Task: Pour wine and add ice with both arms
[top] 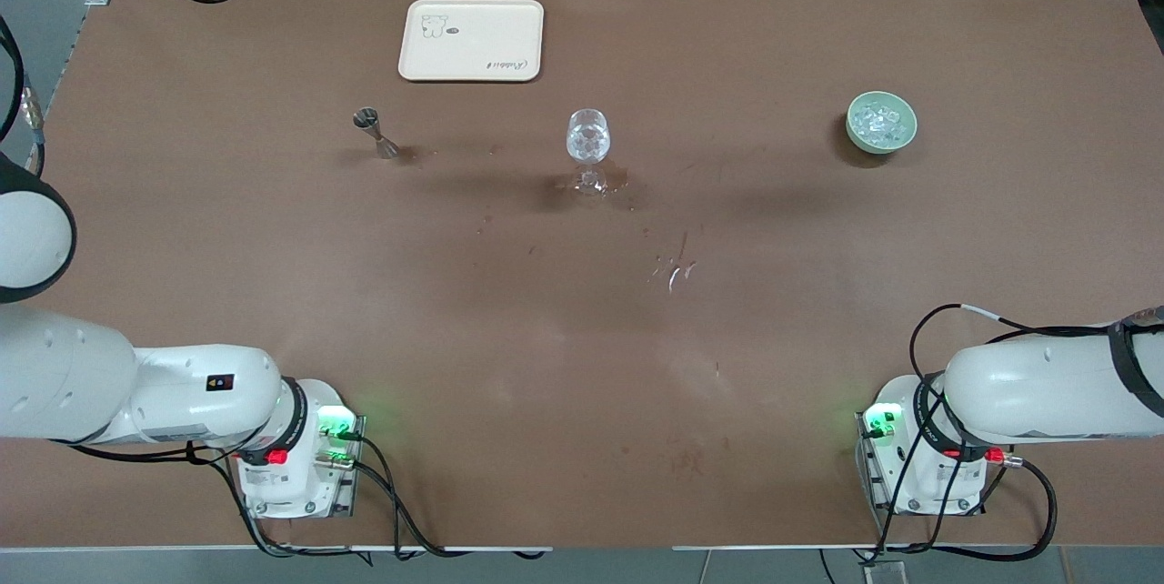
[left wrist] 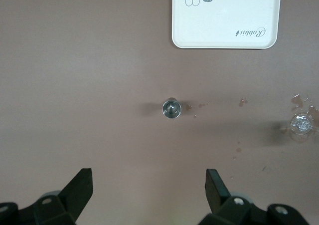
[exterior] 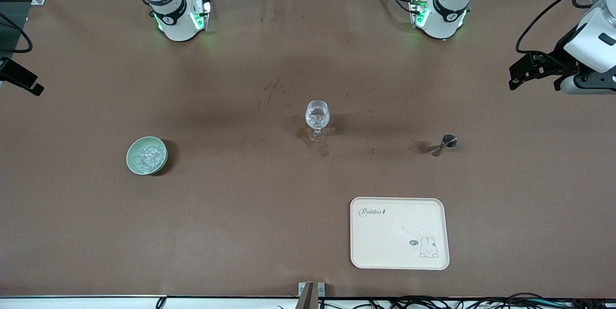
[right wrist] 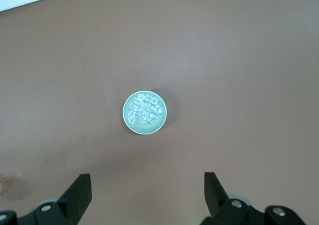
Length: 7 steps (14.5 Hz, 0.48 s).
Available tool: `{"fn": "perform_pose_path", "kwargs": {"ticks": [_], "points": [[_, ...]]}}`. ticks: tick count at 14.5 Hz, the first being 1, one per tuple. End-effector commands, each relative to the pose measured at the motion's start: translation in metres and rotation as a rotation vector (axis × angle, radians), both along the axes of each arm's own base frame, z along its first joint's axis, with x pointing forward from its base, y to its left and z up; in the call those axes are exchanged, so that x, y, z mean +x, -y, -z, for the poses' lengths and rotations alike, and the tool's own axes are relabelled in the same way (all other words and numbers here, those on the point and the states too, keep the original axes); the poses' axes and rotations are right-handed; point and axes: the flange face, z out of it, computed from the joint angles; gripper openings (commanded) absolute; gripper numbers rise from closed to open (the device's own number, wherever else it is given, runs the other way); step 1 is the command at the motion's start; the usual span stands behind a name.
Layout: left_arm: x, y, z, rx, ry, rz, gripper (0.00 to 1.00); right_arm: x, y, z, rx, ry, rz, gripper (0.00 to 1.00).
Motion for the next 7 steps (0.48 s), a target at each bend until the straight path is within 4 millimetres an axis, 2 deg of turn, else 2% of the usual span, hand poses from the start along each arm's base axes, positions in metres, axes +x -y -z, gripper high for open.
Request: {"fn": "perform_pose_path", "kwargs": {"ticks": [1, 4, 7], "points": [[-0.002, 0.002, -0.005, 0.000, 0.001, -0.026, 1.00, -0.003, 0.001, 0.002, 0.018, 0.005, -0.014, 1.00], [0.000, -0.008, -0.011, 0.014, 0.011, -0.026, 1.00, -0.003, -0.001, 0.002, 0.018, 0.006, -0.023, 1.00], [0.003, -0.004, -0.004, 0.072, -0.009, -0.007, 1.00, -0.004, -0.004, 0.004, 0.019, -0.006, -0.027, 1.00]]}}
